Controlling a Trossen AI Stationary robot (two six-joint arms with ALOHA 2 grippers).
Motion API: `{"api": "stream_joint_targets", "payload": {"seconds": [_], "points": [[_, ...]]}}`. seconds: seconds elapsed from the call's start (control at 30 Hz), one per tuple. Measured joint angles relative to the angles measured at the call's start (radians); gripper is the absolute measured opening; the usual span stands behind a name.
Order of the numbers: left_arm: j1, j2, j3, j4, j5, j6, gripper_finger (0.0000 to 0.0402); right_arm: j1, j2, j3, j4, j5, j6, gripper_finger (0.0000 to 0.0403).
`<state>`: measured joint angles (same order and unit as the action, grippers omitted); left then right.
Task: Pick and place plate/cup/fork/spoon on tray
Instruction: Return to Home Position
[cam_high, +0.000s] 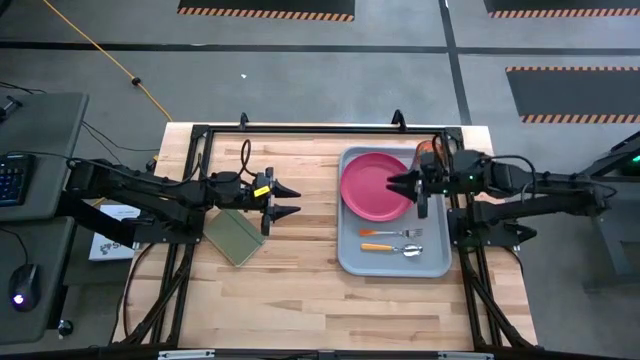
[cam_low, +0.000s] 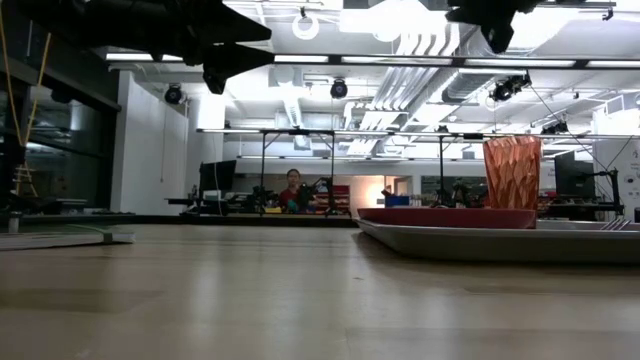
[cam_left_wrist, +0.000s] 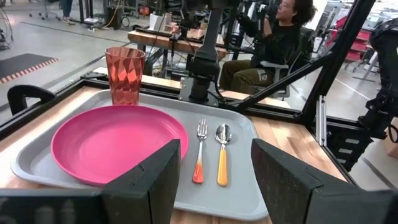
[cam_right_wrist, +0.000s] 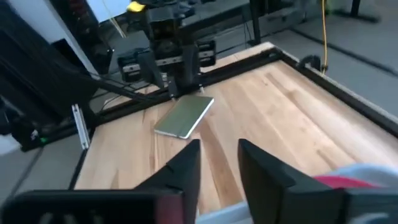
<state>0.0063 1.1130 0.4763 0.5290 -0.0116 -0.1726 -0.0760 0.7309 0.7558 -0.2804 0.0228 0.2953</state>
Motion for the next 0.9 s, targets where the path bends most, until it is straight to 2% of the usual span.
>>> {"api": "stream_joint_targets", "payload": {"seconds": [0.27, 0.43, 0.6, 0.77, 0.9], "points": [[0.001, 0.0, 0.0, 0.001, -0.004, 0.01, 0.0188, 0.078, -0.059, 0.022, -0.014, 0.113, -0.07, 0.0006], [0.001, -0.005, 0.0, 0.007, -0.042, 0.047, 0.0188, 0.085, -0.085, 0.013, -0.057, 0.128, -0.069, 0.0007], [0.001, -0.094, 0.001, 0.0, -0.064, 0.105, 0.0176, 0.085, -0.09, 0.012, -0.083, 0.131, -0.063, 0.0004], [-0.013, -0.228, -0.012, -0.091, -0.069, 0.114, 0.0121, 0.085, -0.092, 0.012, -0.1, 0.131, -0.045, 0.0001], [-0.073, -0.308, -0.081, -0.105, -0.119, 0.14, 0.0039, 0.085, -0.092, 0.012, -0.11, 0.13, -0.042, 0.0001]]}}
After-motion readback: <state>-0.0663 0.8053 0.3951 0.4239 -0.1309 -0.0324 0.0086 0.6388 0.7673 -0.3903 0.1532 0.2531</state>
